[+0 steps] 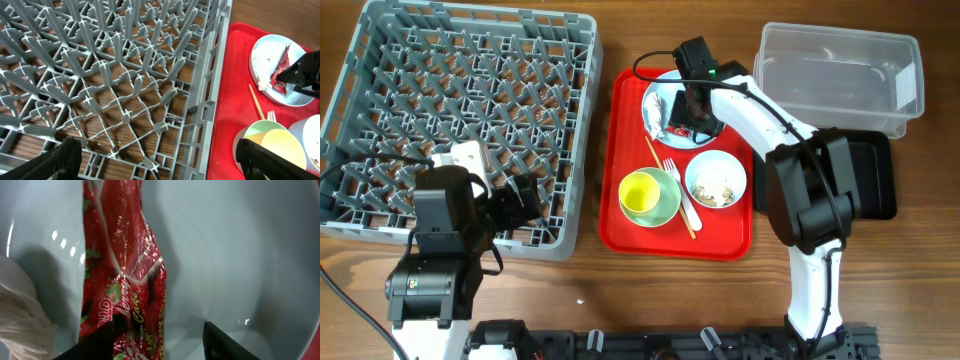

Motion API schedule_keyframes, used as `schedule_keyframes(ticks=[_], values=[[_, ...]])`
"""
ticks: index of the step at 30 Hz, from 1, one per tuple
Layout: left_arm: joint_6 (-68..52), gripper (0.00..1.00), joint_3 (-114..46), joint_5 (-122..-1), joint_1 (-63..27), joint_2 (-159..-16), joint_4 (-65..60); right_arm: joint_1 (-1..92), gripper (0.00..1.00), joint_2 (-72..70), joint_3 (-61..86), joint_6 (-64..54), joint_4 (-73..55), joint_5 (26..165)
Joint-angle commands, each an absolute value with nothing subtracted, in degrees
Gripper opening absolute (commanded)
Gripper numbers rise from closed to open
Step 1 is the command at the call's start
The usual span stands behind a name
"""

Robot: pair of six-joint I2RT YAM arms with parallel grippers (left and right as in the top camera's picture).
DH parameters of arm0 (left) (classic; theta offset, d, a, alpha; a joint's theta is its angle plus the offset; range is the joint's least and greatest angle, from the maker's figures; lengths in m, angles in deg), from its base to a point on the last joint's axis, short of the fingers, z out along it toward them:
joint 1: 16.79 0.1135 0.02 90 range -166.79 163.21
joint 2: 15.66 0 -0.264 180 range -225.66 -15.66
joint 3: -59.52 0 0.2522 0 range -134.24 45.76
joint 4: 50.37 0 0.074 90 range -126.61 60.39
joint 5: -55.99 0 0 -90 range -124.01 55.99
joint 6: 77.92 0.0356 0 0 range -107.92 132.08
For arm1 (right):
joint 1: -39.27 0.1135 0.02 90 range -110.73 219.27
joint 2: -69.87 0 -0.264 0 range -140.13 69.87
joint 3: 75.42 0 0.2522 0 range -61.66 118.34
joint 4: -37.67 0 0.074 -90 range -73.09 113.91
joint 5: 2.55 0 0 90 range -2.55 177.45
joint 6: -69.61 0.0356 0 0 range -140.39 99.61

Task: Sort waste into correct bins and load items into the dishwasher rack
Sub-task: 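Grasp the red snack wrapper on the white plate with the right gripper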

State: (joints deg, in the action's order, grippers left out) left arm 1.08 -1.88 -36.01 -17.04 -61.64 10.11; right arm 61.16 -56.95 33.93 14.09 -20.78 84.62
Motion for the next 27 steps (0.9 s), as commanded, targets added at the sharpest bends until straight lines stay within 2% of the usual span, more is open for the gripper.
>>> schedule_keyframes(ticks=[1,5,14,15,20,27], values=[[1.2,1.0,-2.8,-35.9,-17.0,-61.6,10.0,61.4,0.72,-58.2,33.7,13.2,-18.5,87.0],[1.2,1.0,-2.8,-35.9,-17.0,-61.6,10.0,61.3,0.76,-54.9,36.1,12.6,-17.3,84.4],[1.2,1.0,-2.8,-35.9,-17.0,-61.6,10.4,62.6,0.78,-57.3,35.1,17.3,-13.7,84.0],[1.2,1.0,-2.8,-35.9,-17.0,-61.6,10.4,62.6,0.77,-58.1,35.0,17.3,-14.0,84.0],[1.2,1.0,-2.8,-35.9,-17.0,-61.6,10.4,62.6,0.62,-58.3,34.4,17.6,-17.3,82.7],[1.2,1.0,-2.8,-35.9,-17.0,-61.6,10.4,62.7,0.61,-58.3,32.0,18.6,-17.0,82.7]])
